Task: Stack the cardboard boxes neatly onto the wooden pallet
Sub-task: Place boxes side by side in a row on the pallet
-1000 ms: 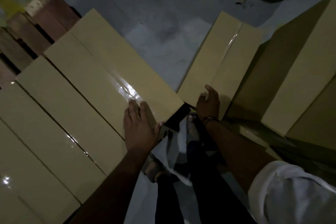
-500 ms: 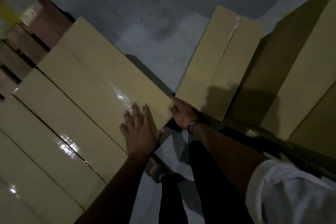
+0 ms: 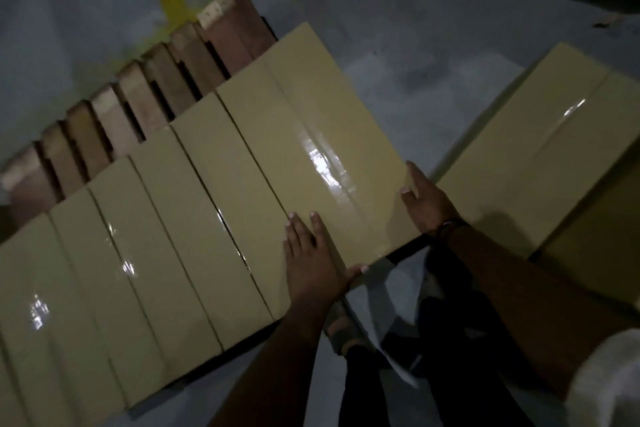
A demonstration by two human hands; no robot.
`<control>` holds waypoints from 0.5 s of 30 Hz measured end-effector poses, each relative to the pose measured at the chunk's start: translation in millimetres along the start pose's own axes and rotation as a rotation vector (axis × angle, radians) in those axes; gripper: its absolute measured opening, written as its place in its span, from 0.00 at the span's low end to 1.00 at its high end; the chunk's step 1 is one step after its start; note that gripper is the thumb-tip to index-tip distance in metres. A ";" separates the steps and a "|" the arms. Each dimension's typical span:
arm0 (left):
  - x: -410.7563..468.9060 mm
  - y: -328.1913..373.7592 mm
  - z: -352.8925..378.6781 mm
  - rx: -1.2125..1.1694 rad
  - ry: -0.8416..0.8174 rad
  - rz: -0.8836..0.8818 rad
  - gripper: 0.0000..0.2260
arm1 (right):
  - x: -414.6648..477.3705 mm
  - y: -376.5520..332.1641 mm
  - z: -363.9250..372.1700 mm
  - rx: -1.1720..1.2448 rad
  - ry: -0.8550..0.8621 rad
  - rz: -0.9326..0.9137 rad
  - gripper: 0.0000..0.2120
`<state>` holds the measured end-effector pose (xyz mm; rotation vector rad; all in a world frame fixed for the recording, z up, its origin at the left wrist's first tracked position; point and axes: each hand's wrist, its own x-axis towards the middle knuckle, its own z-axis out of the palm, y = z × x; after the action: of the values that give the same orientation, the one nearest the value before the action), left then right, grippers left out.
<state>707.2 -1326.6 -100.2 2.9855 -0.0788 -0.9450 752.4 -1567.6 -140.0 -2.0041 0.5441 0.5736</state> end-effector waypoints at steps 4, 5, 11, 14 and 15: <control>1.8 -11.9 5.4 -0.023 0.029 0.045 0.63 | 14.8 -11.8 0.3 -0.063 0.011 -0.024 0.29; 1.2 -14.0 6.7 -0.032 0.032 0.049 0.63 | 17.5 -13.3 0.1 -0.089 0.005 -0.024 0.29; -5.7 -25.6 10.8 -0.050 0.065 0.058 0.62 | 19.5 -18.1 0.0 -0.187 -0.012 -0.018 0.30; -7.2 -29.9 11.6 -0.066 0.071 0.064 0.62 | 19.1 -16.9 1.8 -0.194 0.001 -0.018 0.31; -7.2 -30.3 11.5 -0.071 0.073 0.068 0.62 | 19.5 -16.2 1.7 -0.197 0.000 -0.016 0.31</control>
<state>696.0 -1295.9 -106.2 2.9279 -0.1412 -0.8140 777.1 -1561.5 -141.4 -2.1923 0.4866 0.6384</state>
